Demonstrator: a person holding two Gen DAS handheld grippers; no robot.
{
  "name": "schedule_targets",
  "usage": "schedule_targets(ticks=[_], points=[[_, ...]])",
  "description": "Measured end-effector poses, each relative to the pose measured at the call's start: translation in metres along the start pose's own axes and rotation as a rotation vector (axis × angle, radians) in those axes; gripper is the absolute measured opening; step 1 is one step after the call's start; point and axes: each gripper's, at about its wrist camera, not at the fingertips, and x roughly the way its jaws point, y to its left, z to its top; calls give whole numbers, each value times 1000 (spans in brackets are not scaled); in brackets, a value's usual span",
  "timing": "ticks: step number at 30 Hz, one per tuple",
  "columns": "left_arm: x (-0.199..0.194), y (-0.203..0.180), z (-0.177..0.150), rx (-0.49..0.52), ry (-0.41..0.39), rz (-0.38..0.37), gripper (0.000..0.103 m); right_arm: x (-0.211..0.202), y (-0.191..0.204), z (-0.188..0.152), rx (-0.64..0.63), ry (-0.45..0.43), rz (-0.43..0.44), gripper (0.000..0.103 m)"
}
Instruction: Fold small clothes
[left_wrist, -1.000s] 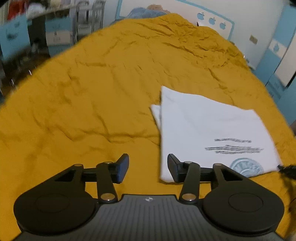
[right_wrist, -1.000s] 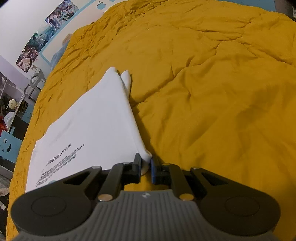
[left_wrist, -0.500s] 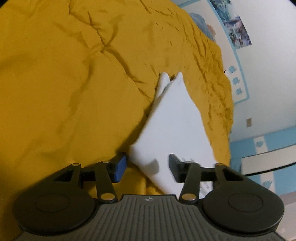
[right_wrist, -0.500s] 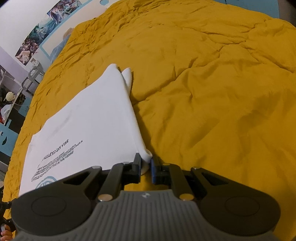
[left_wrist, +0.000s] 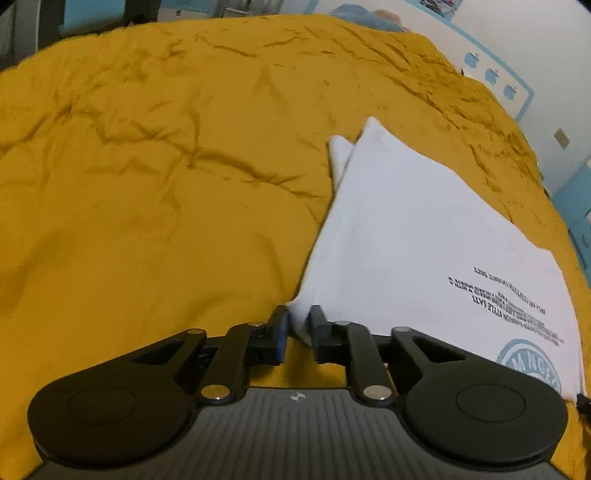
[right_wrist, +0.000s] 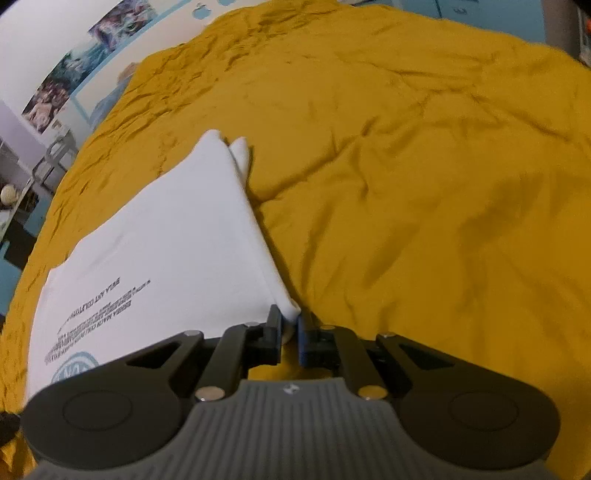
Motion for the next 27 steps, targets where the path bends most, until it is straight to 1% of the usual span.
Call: schedule_targets(ticks=[1, 2, 3, 4, 6, 7, 8, 9, 10, 11, 13, 17, 22, 23, 27], points=[[-4, 2, 1, -1, -3, -3, 25, -1, 1, 0, -5, -2, -3, 1], [-8, 2, 3, 5, -7, 5, 30, -5, 5, 1, -29, -4, -15, 1], [-15, 2, 6, 20, -19, 19, 32, -7, 8, 1, -52, -5, -30, 2], [-21, 0, 9, 41, -38, 36, 34, -11, 10, 2, -78, -4, -46, 3], [-37, -5, 13, 100, -107, 52, 35, -18, 12, 4, -131, -10, -79, 4], [-43, -5, 15, 122, -137, 42, 45, -23, 13, 7, -162, -18, -82, 10], [-48, -6, 19, 120, -151, 28, 50, -27, 13, 9, -189, -26, -83, 11], [-49, -6, 24, 112, -153, 10, 51, -31, 14, 12, -211, -38, -84, 12], [-49, -9, 29, 108, -150, -10, 51, -33, 14, 16, -222, -44, -67, 18], [-46, -13, 35, 109, -148, -26, 52, -34, 14, 20, -225, -50, -39, 27], [-38, -23, 44, 109, -143, -43, 53, -31, 16, 31, -211, -63, 18, 34], [-18, -52, 56, 135, -124, -82, 54, -12, 28, 52, -194, -75, 82, 37], [11, -86, 68, 181, -103, -109, 56, 22, 40, 80, -155, -90, 144, 39], [16, -90, 69, 184, -99, -113, 56, 31, 41, 87, -140, -92, 155, 40], [38, -98, 72, 180, -86, -115, 56, 65, 37, 109, -61, -80, 180, 40]])
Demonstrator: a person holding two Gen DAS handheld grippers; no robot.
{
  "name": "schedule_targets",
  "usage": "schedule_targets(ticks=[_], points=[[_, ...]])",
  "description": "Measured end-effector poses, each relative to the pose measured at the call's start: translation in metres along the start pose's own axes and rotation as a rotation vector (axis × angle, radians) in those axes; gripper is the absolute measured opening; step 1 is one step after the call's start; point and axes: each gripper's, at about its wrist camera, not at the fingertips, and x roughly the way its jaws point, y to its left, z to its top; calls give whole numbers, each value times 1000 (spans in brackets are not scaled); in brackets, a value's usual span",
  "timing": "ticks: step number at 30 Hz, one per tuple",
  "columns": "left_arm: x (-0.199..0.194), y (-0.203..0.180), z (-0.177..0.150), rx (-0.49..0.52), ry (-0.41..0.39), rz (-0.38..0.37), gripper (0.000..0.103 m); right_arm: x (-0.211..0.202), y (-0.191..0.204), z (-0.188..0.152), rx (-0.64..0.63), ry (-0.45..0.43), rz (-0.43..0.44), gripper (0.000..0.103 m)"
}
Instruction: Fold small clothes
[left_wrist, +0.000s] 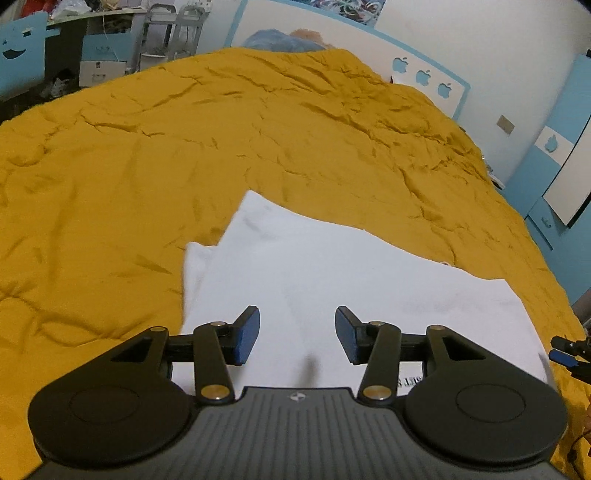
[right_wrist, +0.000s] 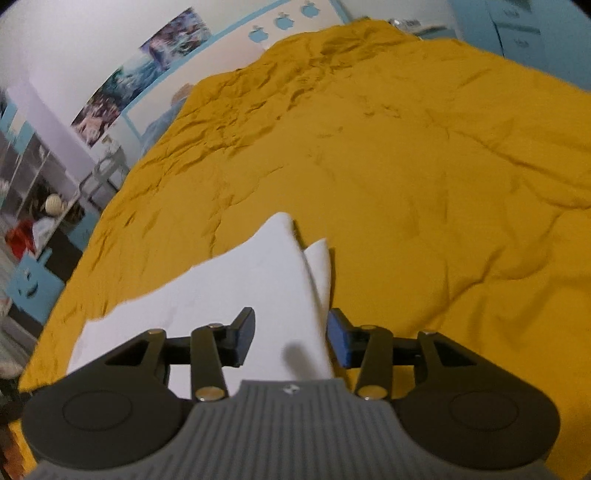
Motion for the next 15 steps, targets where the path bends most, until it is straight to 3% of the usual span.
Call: schedule_targets(ticks=[9, 13, 15], points=[[35, 6, 3, -33, 36, 8, 56, 60, -38, 13, 146, 35, 76, 38], [37, 3, 2, -37, 25, 12, 56, 74, -44, 14, 182, 58, 124, 10], [35, 4, 1, -42, 24, 13, 56, 74, -40, 15, 174, 54, 130, 7]])
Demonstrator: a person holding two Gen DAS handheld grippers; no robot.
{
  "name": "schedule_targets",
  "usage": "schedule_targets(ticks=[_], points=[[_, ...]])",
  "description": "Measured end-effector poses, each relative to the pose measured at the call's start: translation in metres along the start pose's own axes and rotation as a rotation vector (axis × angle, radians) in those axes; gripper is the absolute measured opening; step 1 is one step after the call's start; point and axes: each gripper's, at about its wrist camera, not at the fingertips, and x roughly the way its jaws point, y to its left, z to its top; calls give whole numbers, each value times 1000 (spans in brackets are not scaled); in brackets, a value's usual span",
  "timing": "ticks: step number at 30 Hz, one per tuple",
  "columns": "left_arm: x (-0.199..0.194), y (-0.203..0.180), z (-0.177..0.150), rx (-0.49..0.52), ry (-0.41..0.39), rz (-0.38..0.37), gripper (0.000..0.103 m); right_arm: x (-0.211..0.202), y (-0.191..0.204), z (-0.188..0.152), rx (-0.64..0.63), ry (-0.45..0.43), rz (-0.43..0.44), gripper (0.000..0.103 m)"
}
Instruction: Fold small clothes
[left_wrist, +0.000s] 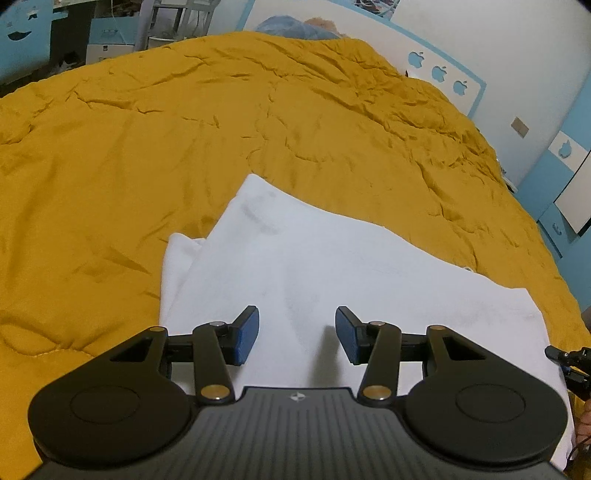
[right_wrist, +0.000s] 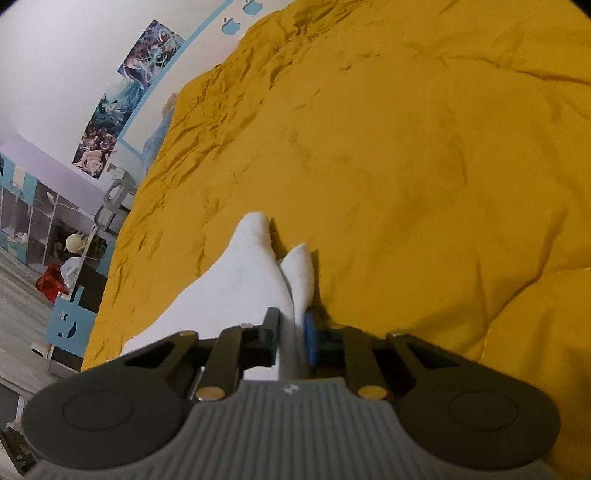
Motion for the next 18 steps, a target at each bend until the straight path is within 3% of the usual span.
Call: schedule_targets(ticks=[8, 15, 18], points=[[-26, 17, -3, -33, -17, 6, 56, -29, 61, 9, 10, -15, 62, 5], [-62, 47, 3, -94, -66, -5, 56, -25, 167, -1, 22, 25, 169, 5], [-74, 63, 8, -104, -72, 32, 56, -8, 220, -19, 1, 53, 190, 5]])
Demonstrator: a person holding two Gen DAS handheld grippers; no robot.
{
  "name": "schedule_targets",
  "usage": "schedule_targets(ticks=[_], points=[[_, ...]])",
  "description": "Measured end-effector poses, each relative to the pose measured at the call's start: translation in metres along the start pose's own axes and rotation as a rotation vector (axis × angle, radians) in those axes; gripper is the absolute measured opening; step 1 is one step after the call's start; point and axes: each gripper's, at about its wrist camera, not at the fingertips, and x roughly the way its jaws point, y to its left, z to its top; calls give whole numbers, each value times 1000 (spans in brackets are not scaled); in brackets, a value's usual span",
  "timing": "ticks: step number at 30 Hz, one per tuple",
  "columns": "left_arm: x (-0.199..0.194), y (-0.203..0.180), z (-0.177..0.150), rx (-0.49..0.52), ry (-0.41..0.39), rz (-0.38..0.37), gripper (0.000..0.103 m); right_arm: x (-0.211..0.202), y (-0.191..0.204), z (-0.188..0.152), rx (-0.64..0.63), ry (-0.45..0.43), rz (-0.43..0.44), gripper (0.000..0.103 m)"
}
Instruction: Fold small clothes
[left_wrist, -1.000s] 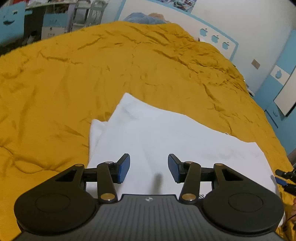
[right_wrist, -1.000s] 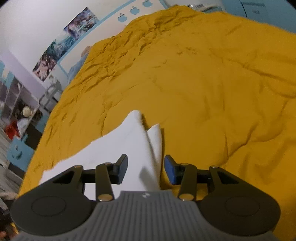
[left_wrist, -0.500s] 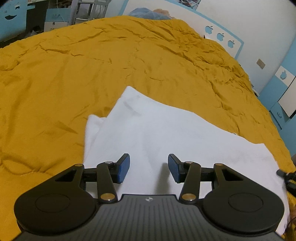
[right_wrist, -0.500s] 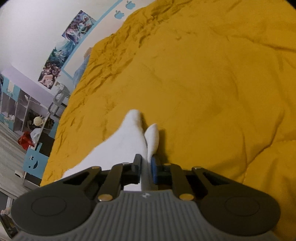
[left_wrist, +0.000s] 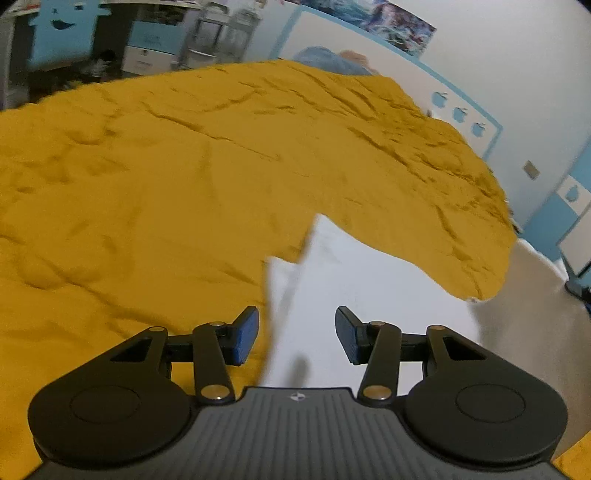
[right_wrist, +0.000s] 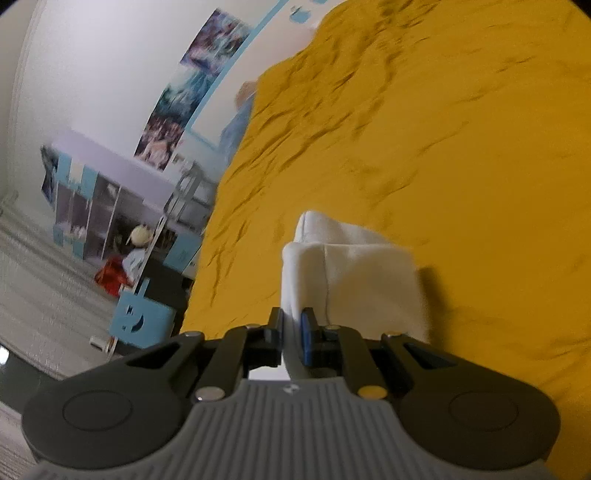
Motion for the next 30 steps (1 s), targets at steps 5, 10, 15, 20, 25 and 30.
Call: schedule_targets(ticks=[5, 10, 15, 20, 25, 30], points=[[-18, 35, 12, -47, -9, -6, 56, 54, 68, -42, -57, 64, -20, 5], [-26, 65, 15, -93, -9, -6, 56, 111, 120, -88, -114, 114, -45, 5], [-30, 82, 10, -125, -8, -40, 56, 161, 157, -134, -218, 116, -114, 5], [-28, 94, 8, -140, -5, -52, 56, 191, 159, -158, -240, 106, -158, 5], [-22, 97, 6, -157, 1, -59, 56, 221, 153, -178, -257, 203, -173, 6], [-24, 93, 2, -159, 20, -78, 56, 243, 145, -194, -326, 280, -228, 6]])
